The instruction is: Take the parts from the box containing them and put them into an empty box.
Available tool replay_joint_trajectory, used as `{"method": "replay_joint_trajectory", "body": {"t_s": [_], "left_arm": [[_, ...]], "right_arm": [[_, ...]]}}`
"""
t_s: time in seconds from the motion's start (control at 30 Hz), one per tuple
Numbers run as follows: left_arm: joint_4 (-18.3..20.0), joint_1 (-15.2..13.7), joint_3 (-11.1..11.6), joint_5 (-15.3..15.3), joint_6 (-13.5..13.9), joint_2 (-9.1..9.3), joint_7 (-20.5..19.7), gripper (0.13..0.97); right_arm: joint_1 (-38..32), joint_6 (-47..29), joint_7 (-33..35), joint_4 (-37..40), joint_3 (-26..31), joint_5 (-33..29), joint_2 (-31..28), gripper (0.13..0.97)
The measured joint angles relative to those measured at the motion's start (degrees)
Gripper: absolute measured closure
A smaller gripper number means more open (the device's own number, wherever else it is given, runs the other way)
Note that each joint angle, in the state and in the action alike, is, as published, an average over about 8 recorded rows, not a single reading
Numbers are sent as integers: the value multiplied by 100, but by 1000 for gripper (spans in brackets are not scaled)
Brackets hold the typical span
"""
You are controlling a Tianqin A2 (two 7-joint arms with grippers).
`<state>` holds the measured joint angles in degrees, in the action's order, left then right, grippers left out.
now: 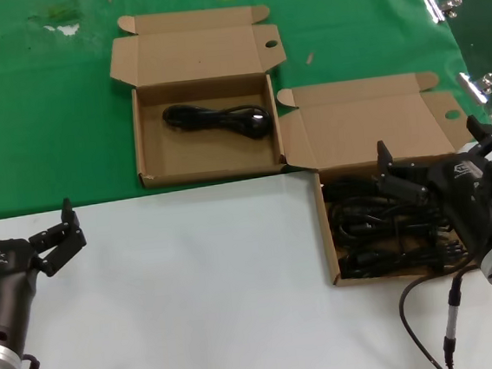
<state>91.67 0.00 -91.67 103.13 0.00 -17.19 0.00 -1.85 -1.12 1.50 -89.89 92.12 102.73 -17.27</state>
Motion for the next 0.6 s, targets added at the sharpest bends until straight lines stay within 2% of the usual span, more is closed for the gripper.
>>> {"method": "replay_joint_trajectory", "body": {"t_s": [0.6], "left_arm": [[0,0,0,0,0,0,0,132]], "right_arm": [[0,0,0,0,0,0,0,129]]}}
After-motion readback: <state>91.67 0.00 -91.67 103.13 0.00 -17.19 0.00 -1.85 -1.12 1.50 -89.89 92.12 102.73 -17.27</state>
